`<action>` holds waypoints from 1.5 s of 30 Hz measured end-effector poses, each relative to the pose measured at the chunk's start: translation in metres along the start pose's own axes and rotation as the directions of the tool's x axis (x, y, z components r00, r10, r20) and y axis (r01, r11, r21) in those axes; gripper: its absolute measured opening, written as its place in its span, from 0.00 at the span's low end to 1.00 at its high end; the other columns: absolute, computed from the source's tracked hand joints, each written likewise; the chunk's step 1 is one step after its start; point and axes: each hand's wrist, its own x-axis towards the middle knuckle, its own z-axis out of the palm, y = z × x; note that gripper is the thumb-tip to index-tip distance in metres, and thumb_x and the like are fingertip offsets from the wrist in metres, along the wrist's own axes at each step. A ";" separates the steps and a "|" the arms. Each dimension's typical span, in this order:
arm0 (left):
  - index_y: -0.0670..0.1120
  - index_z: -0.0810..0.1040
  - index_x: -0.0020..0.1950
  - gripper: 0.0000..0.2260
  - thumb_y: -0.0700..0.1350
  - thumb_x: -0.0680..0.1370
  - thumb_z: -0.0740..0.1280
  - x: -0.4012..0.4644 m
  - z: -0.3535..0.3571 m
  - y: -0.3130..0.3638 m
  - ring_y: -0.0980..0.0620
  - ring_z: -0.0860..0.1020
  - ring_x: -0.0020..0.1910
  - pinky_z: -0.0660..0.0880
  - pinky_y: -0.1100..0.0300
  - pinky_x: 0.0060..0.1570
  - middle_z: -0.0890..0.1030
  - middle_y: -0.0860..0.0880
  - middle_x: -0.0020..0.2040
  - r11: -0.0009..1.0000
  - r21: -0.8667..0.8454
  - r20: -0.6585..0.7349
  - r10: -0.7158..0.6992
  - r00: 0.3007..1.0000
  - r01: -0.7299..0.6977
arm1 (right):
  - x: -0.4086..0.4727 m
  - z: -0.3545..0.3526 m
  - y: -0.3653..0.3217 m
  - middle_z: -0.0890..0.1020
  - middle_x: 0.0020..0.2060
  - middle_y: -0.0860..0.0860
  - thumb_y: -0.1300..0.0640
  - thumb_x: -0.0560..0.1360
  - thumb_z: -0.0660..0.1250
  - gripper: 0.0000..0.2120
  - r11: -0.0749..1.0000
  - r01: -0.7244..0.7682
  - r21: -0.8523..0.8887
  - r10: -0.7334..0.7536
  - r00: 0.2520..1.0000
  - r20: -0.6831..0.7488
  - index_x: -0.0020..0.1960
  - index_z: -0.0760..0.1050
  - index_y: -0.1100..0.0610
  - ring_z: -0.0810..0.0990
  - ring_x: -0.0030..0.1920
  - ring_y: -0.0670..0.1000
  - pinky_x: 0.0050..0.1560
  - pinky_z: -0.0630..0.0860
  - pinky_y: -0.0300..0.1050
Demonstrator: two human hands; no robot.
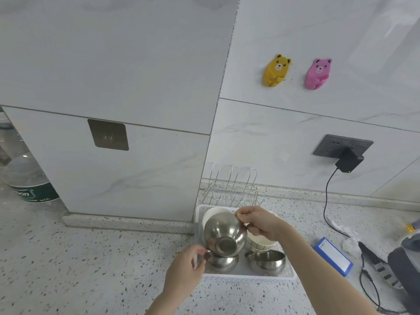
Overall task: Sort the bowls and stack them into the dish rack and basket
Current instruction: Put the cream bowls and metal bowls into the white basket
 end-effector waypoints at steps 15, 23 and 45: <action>0.61 0.66 0.64 0.16 0.58 0.78 0.65 -0.002 -0.013 0.018 0.60 0.77 0.42 0.75 0.63 0.41 0.78 0.64 0.56 0.996 -0.036 0.044 -0.078 0.996 0.080 | -0.009 0.024 0.000 0.68 0.23 0.47 0.62 0.81 0.60 0.10 0.985 0.112 -0.129 -0.125 0.987 -0.097 0.42 0.76 0.59 0.62 0.20 0.43 0.21 0.58 0.33; 0.57 0.78 0.63 0.12 0.51 0.81 0.62 -0.009 -0.008 0.015 0.61 0.74 0.44 0.71 0.72 0.46 0.78 0.63 0.58 0.992 0.128 0.011 0.001 1.000 -0.002 | -0.008 0.007 0.007 0.66 0.30 0.49 0.61 0.81 0.59 0.14 0.999 0.002 -0.040 -0.009 0.988 -0.155 0.37 0.72 0.55 0.59 0.22 0.44 0.22 0.53 0.36; 0.63 0.62 0.75 0.23 0.51 0.81 0.62 -0.013 -0.007 0.022 0.55 0.77 0.55 0.72 0.69 0.42 0.74 0.60 0.65 0.997 0.068 0.007 0.021 1.000 -0.022 | -0.009 0.039 0.049 0.84 0.40 0.42 0.55 0.75 0.68 0.06 0.799 0.142 -0.584 -0.297 0.938 -0.178 0.43 0.84 0.53 0.78 0.38 0.40 0.44 0.76 0.35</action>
